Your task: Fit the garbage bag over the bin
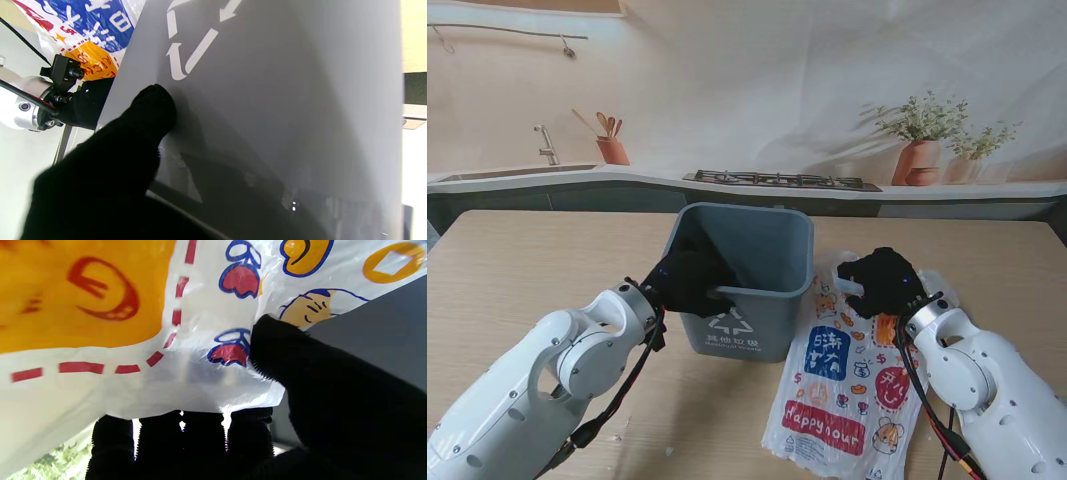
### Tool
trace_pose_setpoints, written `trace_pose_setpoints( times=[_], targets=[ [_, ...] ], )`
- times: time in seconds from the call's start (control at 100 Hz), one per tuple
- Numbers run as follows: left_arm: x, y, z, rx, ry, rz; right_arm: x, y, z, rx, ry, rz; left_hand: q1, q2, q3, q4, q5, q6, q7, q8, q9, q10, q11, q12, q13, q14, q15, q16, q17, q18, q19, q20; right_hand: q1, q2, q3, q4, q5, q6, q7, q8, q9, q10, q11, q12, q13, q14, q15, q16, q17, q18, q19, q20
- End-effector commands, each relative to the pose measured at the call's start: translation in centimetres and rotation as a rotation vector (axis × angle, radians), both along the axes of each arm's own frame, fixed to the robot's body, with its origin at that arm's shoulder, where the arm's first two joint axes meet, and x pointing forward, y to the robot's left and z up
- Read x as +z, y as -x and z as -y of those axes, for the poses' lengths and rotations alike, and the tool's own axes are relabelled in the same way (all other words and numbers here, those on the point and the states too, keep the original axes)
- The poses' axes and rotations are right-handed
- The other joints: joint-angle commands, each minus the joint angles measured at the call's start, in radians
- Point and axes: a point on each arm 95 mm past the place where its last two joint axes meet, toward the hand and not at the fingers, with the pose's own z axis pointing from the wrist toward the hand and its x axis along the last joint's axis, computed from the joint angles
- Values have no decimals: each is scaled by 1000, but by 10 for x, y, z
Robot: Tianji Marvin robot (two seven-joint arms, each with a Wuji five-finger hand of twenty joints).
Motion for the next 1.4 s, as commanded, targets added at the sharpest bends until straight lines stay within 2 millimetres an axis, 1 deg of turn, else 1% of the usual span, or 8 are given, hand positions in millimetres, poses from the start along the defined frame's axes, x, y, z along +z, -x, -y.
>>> trace_pose_setpoints(
  times=[0.0,0.2,0.23,0.46,0.67,0.9,1.08,1.39],
  targets=[
    [-4,2,3,-4,-5,-18,0,1,-6,11,-20,-10,6,-21,19,-27,33,-23,22,2,21,0,15,10,15,12,18,25,-12,24,27,23,7,-80,134,-50,57,-42,23,-10,58,17,27,14,49,13,40,7,-30,25,160,-85],
    [-3,2,4,-4,-6,-19,12,7,-3,-8,-17,52,-157,15,15,9,-3,70,-140,-16,-74,17,-51,-24,-59,12,-39,10,-25,18,7,12,19,-118,173,-56,94,-26,18,5,90,46,24,30,82,26,62,8,-68,18,327,-93],
    [-3,3,3,-5,-8,-16,15,9,-2,-10,-18,61,-205,42,16,52,-50,102,-216,7,-144,20,-81,-40,-105,8,-70,2,-29,15,3,9,20,-118,175,-56,95,-23,18,6,91,47,23,31,82,26,62,8,-70,18,328,-94],
    [3,6,2,7,20,22,27,18,2,-28,3,98,-225,98,-186,59,-336,187,-538,-112,-577,69,-276,-249,-346,-1,-218,-54,-55,-11,-21,-7,18,-116,184,-58,97,-18,14,13,92,50,21,38,77,25,64,8,-72,19,330,-97],
    [11,8,3,13,101,53,28,23,6,-54,3,111,-210,152,-320,71,-599,134,-689,-196,-889,141,-407,-435,-563,9,-410,-180,-53,-16,-126,-58,18,-113,185,-58,93,-3,14,25,90,55,23,47,80,30,71,10,-69,19,332,-100],
    [29,21,-4,26,221,99,37,28,11,-85,6,152,-188,215,-435,91,-682,98,-723,-227,-917,129,-538,-521,-640,4,-472,-225,-53,-17,-198,-67,21,-116,191,-58,96,1,11,33,94,63,21,54,83,35,78,12,-65,21,336,-101],
    [37,36,-32,90,307,79,62,35,14,-133,-1,237,-171,245,-479,99,-688,140,-755,-249,-919,112,-568,-541,-662,8,-497,-236,-54,-9,-243,-64,21,-96,188,-53,85,15,11,48,81,71,29,73,67,36,94,20,-71,14,341,-101],
    [6,39,-94,307,389,49,109,50,15,-188,29,420,-150,231,-464,95,-656,205,-745,-244,-911,109,-526,-517,-659,16,-501,-235,-57,-3,-300,-44,28,-96,178,-49,82,16,12,51,78,72,32,69,69,33,108,26,-55,12,366,-92]
  ],
)
